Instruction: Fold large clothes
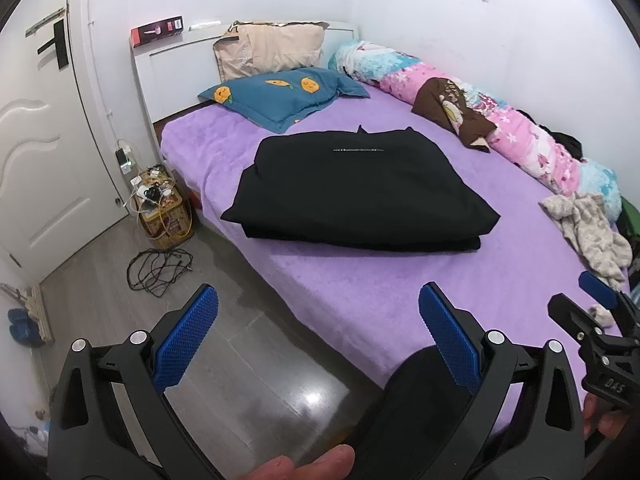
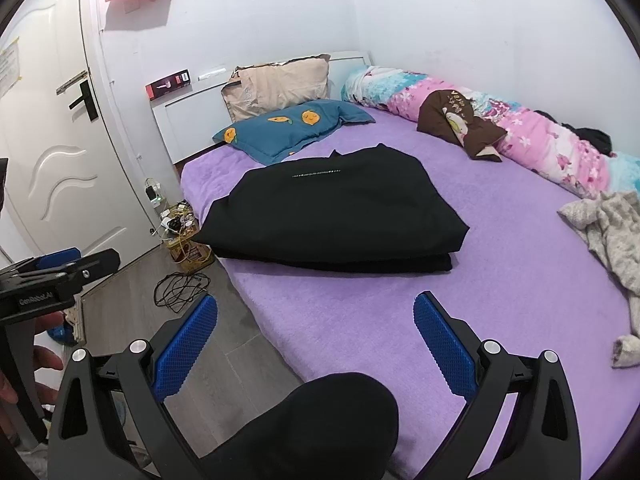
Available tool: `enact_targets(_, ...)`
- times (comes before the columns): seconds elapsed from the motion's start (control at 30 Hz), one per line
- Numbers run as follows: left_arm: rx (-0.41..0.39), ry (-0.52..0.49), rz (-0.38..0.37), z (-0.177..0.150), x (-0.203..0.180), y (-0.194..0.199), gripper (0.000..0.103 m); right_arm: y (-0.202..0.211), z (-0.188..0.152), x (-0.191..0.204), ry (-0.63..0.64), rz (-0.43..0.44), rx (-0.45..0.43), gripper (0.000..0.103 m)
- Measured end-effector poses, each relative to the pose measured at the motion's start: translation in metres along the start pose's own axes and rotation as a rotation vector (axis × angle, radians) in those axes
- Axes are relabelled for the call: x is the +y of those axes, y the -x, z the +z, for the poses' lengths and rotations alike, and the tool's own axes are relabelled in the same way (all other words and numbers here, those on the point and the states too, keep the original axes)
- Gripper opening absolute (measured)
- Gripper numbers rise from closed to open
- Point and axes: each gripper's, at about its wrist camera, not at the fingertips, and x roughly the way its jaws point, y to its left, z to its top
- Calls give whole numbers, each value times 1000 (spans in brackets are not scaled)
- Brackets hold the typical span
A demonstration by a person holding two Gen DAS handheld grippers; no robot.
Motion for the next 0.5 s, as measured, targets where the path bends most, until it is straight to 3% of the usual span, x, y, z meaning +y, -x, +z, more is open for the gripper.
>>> enact_targets(0.5,-2,10,6,-1,1,1,97,1,-1,3,7,1,-6,97)
